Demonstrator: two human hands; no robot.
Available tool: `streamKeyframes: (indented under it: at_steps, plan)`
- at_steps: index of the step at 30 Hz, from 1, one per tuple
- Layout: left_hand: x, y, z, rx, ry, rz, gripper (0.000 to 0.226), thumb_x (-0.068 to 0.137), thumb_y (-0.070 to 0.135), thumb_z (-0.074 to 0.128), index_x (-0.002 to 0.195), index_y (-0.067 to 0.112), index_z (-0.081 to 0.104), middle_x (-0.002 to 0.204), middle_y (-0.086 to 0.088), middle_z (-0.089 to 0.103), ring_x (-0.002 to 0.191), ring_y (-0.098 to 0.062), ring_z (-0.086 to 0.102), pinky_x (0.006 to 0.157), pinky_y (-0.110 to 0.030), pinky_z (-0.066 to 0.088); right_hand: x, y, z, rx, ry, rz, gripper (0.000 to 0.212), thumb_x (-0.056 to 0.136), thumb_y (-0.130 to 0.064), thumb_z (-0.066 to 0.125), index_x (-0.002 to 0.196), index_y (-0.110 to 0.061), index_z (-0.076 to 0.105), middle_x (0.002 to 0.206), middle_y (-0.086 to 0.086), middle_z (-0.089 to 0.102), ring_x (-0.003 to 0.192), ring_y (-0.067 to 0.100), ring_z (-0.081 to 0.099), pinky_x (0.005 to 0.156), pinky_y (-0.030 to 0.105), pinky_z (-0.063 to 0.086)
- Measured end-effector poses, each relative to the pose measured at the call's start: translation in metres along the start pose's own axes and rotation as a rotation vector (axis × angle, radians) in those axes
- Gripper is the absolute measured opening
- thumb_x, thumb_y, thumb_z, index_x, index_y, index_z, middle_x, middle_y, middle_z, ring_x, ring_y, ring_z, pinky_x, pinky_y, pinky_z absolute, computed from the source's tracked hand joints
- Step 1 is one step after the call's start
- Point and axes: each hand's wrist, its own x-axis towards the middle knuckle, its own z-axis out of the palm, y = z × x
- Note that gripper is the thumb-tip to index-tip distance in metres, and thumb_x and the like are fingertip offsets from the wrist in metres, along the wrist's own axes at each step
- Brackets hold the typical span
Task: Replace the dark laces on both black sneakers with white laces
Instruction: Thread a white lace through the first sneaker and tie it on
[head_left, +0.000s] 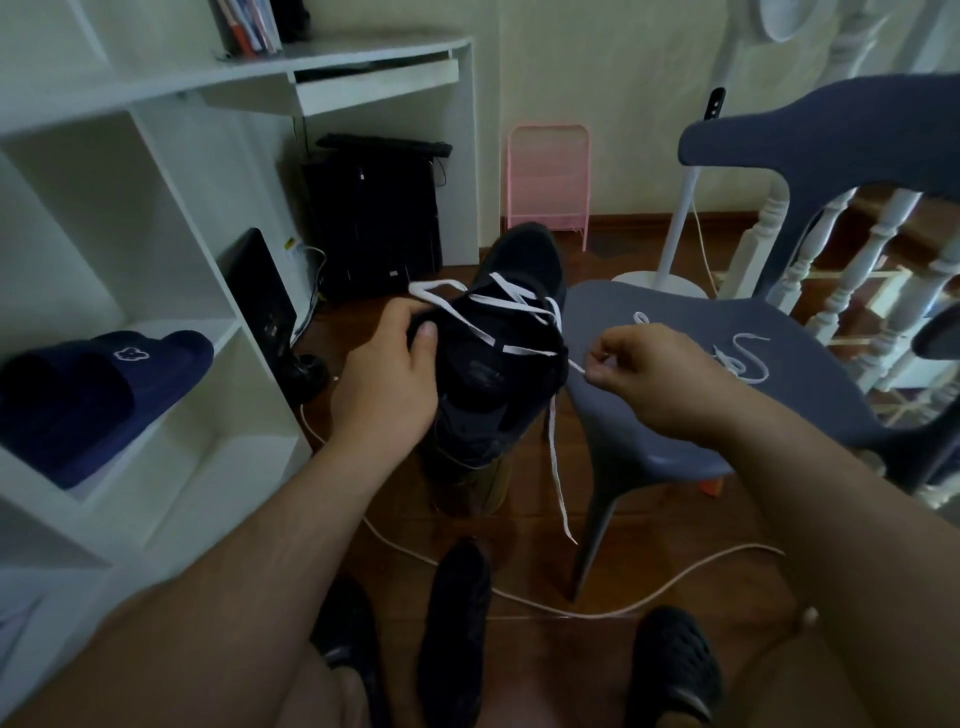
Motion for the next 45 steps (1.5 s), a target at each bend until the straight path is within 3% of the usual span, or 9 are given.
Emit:
streamKeyframes:
  at_steps: [4, 8, 11, 21, 29, 34, 37, 41, 45]
  plan:
    - [0.01, -0.01, -0.008, -0.031, 0.062, -0.047, 0.019, 0.111, 0.042, 0.043, 0.125, 0.037, 0.054, 0.1, 0.01, 0.066, 0.094, -0.018, 0.065, 0.076, -0.041, 0.052, 0.002, 0.019, -0.004, -0.281, -0.12, 0.228, 0.012, 0.104, -0.024, 0.057, 0.105, -0.028, 0.068, 0.108, 0.003, 0.068, 0.088, 0.016, 0.06, 0.071, 0.031, 0.045]
    - [0.011, -0.015, -0.006, -0.09, 0.021, -0.05, 0.018, 0.111, 0.042, 0.045, 0.124, 0.04, 0.056, 0.107, 0.011, 0.067, 0.099, -0.013, 0.066, 0.076, -0.036, 0.05, -0.003, 0.003, 0.006, 0.26, -0.008, 0.123, 0.014, 0.105, -0.036, 0.055, 0.116, -0.034, 0.064, 0.099, -0.007, 0.065, 0.08, 0.011, 0.062, 0.068, 0.028, 0.049]
    - [0.008, -0.013, -0.003, -0.092, -0.025, -0.012, 0.016, 0.11, 0.04, 0.046, 0.123, 0.042, 0.056, 0.104, 0.015, 0.067, 0.098, -0.008, 0.065, 0.08, -0.039, 0.056, -0.004, -0.015, 0.019, 0.268, 0.083, 0.005, 0.019, 0.105, -0.035, 0.055, 0.123, -0.035, 0.062, 0.092, -0.016, 0.06, 0.084, 0.003, 0.06, 0.072, 0.026, 0.047]
    - [0.005, -0.012, 0.005, -0.076, -0.03, 0.012, 0.023, 0.11, 0.04, 0.05, 0.132, 0.037, 0.054, 0.1, 0.025, 0.058, 0.093, 0.007, 0.057, 0.073, -0.021, 0.046, -0.001, -0.021, 0.027, 0.271, 0.119, -0.046, 0.013, 0.104, -0.031, 0.058, 0.096, -0.027, 0.068, 0.08, -0.006, 0.067, 0.067, 0.007, 0.065, 0.055, 0.017, 0.05]
    - [0.017, -0.019, -0.012, -0.075, 0.033, -0.095, 0.019, 0.108, 0.046, 0.05, 0.12, 0.032, 0.055, 0.095, 0.012, 0.064, 0.09, -0.008, 0.063, 0.075, -0.036, 0.049, -0.003, -0.002, -0.002, 0.205, 0.069, 0.221, 0.025, 0.099, -0.023, 0.054, 0.08, -0.01, 0.063, 0.072, 0.008, 0.055, 0.065, 0.02, 0.052, 0.061, 0.034, 0.043]
    - [0.016, -0.02, -0.007, -0.1, -0.073, -0.1, 0.02, 0.107, 0.048, 0.052, 0.119, 0.037, 0.063, 0.101, 0.014, 0.07, 0.096, -0.008, 0.068, 0.088, -0.04, 0.057, -0.004, -0.004, -0.001, 0.186, 0.039, 0.244, 0.025, 0.1, -0.028, 0.055, 0.093, -0.008, 0.069, 0.081, 0.012, 0.063, 0.067, 0.021, 0.055, 0.06, 0.035, 0.047]
    - [0.012, -0.012, -0.004, -0.236, -0.117, -0.151, 0.024, 0.105, 0.048, 0.057, 0.116, 0.035, 0.074, 0.104, 0.011, 0.077, 0.1, -0.011, 0.073, 0.093, -0.044, 0.06, -0.002, -0.003, -0.004, 0.22, 0.136, 0.221, 0.032, 0.104, -0.028, 0.048, 0.11, -0.006, 0.07, 0.108, 0.017, 0.069, 0.089, 0.028, 0.064, 0.084, 0.048, 0.056]
    - [0.009, -0.002, 0.001, -0.455, -0.235, -0.315, 0.023, 0.107, 0.034, 0.059, 0.101, 0.026, 0.079, 0.093, 0.004, 0.082, 0.091, -0.019, 0.079, 0.082, -0.038, 0.063, -0.006, -0.011, -0.006, 0.207, 0.181, 0.074, 0.041, 0.108, -0.013, 0.036, 0.137, -0.023, 0.063, 0.104, -0.011, 0.061, 0.059, -0.001, 0.054, 0.059, 0.022, 0.045]
    - [0.004, 0.008, 0.001, -0.537, -0.428, -0.472, 0.02, 0.106, 0.028, 0.063, 0.107, 0.016, 0.078, 0.094, 0.0, 0.082, 0.087, -0.018, 0.079, 0.082, -0.035, 0.063, -0.008, -0.021, 0.002, 0.247, 0.241, -0.069, 0.035, 0.109, -0.017, 0.046, 0.137, -0.029, 0.065, 0.102, -0.013, 0.071, 0.087, 0.002, 0.065, 0.084, 0.028, 0.054]
